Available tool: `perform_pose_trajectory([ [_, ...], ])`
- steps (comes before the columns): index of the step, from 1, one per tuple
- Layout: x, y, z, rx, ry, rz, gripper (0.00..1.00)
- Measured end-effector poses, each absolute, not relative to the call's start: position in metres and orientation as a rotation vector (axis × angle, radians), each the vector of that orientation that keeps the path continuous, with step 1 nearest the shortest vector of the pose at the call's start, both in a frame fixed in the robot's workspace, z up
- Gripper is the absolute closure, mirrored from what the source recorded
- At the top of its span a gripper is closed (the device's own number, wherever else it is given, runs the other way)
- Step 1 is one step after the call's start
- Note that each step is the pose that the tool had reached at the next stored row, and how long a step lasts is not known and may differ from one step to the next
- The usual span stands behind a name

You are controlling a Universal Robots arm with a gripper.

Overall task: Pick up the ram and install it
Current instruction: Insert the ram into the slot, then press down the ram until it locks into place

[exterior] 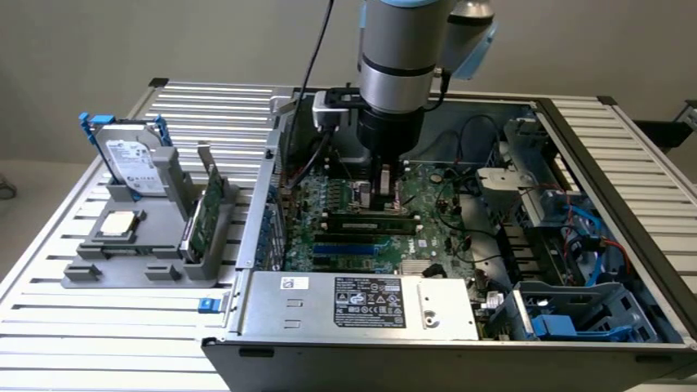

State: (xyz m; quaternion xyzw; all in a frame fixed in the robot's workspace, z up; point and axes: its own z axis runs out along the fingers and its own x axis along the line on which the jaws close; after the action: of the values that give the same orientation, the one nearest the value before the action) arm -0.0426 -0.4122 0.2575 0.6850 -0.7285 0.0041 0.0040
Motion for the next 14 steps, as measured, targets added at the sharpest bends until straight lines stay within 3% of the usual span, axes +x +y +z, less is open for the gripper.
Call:
perform_pose_trajectory([
  [3, -0.0426, -0.4122, 0.2576, 2.146, -2.283, 0.013, 0.89],
  [14, -0.0426, -0.4122, 0.2576, 2.146, -2.282, 0.011, 0.89],
])
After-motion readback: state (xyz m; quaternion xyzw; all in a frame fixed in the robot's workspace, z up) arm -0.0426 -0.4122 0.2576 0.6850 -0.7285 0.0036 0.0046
